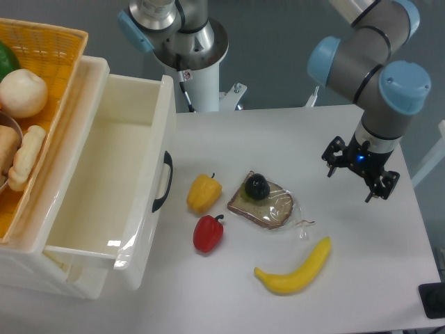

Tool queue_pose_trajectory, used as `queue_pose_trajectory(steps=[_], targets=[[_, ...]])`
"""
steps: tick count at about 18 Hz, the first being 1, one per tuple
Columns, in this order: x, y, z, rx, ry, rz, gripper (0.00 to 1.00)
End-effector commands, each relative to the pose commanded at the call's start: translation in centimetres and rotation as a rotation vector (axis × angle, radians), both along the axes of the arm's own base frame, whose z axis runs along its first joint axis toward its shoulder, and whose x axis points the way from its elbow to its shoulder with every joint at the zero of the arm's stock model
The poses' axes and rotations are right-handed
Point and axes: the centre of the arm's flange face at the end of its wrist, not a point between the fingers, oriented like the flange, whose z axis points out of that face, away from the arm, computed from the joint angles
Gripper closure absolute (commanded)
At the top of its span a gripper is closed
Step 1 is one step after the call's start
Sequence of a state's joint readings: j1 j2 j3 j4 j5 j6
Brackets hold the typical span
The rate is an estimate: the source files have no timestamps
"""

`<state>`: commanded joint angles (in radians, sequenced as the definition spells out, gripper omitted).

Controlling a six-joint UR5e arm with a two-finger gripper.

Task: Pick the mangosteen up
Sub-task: 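Move the gripper toward the dark mangosteen on the bread slice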

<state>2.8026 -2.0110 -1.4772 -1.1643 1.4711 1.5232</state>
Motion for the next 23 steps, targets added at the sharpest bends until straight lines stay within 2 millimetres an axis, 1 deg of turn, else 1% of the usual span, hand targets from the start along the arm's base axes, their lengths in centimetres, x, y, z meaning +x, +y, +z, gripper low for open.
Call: queue_pose_trajectory(steps=[5,9,12,16,17,20,23], targets=[[0.1,0.0,-0.3,-0.002,-0.006,0.006,0.00],[1.1,-0.2,-1.6,-0.007,-0.034,0.006,0.00],[2.5,-0.6,-3.3,-0.014,-0.067,0.004,0.00],[3.4,-0.8,-3.8,-0.020,-0.084,0.023,0.00],[3.9,-0.9,-4.2,-0.024,-0.095,0.021,0.00],[5.5,-1.1,-4.2,-0.027,-0.107,0.027,0.00],[6.5,0.1,-4.3,-0.008,-0.123,0.032,0.00]])
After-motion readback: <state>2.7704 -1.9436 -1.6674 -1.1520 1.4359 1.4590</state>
